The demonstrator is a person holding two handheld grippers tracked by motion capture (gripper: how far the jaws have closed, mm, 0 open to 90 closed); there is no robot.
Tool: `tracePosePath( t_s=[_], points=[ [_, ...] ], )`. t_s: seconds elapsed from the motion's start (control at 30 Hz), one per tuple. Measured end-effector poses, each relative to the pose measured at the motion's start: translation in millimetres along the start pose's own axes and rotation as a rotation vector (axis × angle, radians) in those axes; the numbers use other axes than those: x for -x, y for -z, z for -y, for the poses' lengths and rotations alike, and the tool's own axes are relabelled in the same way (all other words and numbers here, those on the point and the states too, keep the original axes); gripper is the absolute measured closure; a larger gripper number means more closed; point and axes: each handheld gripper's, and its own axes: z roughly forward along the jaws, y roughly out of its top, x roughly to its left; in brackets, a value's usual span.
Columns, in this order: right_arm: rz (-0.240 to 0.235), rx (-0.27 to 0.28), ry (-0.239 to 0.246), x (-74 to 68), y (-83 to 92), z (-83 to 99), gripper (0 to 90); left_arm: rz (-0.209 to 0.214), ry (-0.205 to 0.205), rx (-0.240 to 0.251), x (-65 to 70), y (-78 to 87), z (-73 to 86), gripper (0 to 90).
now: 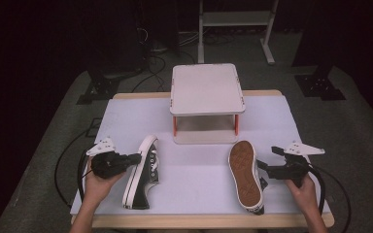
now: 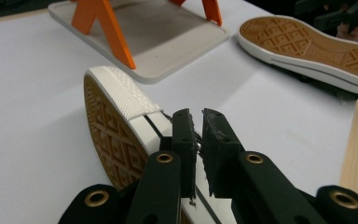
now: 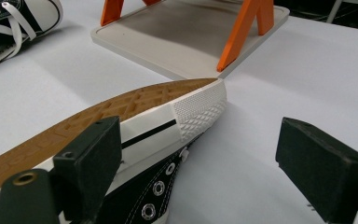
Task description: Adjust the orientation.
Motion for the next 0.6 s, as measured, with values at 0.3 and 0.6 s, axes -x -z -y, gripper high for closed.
tracePosePath(
  t_s=[0.3, 0.6],
  points=[
    [0.006, 0.011, 0.001, 1.9, 3.9, 1.1, 14.0, 0.009, 0.008, -0.01, -1.7, -4.4, 4.3, 84.0],
    [0.011, 0.014, 0.001, 2.5, 4.6, 1.4, 14.0, -0.023, 0.041, 0.016, -12.6, 9.4, 11.3, 84.0]
  ],
)
